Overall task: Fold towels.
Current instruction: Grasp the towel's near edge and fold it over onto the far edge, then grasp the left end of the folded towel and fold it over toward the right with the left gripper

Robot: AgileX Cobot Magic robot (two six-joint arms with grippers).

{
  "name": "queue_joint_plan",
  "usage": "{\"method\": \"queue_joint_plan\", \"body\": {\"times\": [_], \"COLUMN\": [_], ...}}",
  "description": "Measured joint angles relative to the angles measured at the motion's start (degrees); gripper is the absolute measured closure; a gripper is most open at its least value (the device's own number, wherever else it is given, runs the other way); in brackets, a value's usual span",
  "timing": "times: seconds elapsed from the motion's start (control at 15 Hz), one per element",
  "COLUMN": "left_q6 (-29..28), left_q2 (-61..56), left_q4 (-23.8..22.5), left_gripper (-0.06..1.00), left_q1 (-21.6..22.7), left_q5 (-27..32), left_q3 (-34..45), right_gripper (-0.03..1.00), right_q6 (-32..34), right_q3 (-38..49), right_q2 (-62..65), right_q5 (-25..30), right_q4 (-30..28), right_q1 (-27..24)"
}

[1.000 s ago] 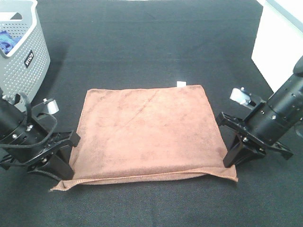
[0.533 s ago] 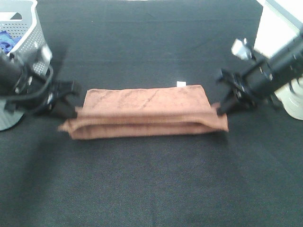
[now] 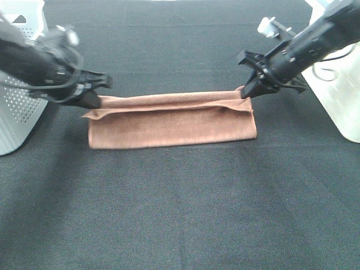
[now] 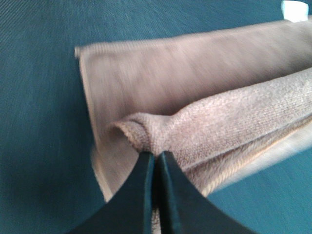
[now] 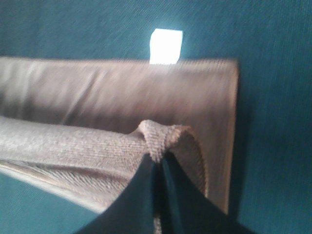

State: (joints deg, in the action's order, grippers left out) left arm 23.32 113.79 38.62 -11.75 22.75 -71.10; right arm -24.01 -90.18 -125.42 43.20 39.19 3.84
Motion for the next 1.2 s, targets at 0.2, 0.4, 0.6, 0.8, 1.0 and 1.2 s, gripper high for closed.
{"method": "queue_joint_plan", "body": {"times": [0.2,0.4,0.6,0.8,1.0,1.2], "left_q6": [0.0,-0.3,-0.4,-0.7,-5.8,-12.3], "left_q2": [6.0,7.9,8.1,8.1,8.1,8.3], "left_q4": [-0.2,-0.2,-0.2,-0.5,-3.7,-9.4], "left_gripper": [0.91,0.69,0.40,0.38,0.28,0.19], "left_q1": [0.0,0.0,0.1,0.1,0.1,0.1], "left_q5": [-0.1,0.1,-0.2,-0.2,-0.2,-0.2], "left_q3": [-6.3,-7.1,-7.1,-7.1,-7.1,-7.1], "right_gripper": [0.97,0.96,0.59,0.26,0.06,0.05], "right_q6": [0.0,0.0,0.1,0.1,4.5,7.3], "right_q3": [-3.4,-3.7,-3.7,-3.8,-4.0,-4.4], "right_q2": [-5.6,-6.7,-6.7,-6.7,-6.0,-5.8], "right_q5": [-1.2,-2.9,-3.0,-0.7,2.6,3.6], "right_q4": [-1.5,-1.7,-1.8,-2.5,-8.4,-11.3], "right_q1": [0.0,0.0,0.0,-0.1,-0.1,-0.1]}}
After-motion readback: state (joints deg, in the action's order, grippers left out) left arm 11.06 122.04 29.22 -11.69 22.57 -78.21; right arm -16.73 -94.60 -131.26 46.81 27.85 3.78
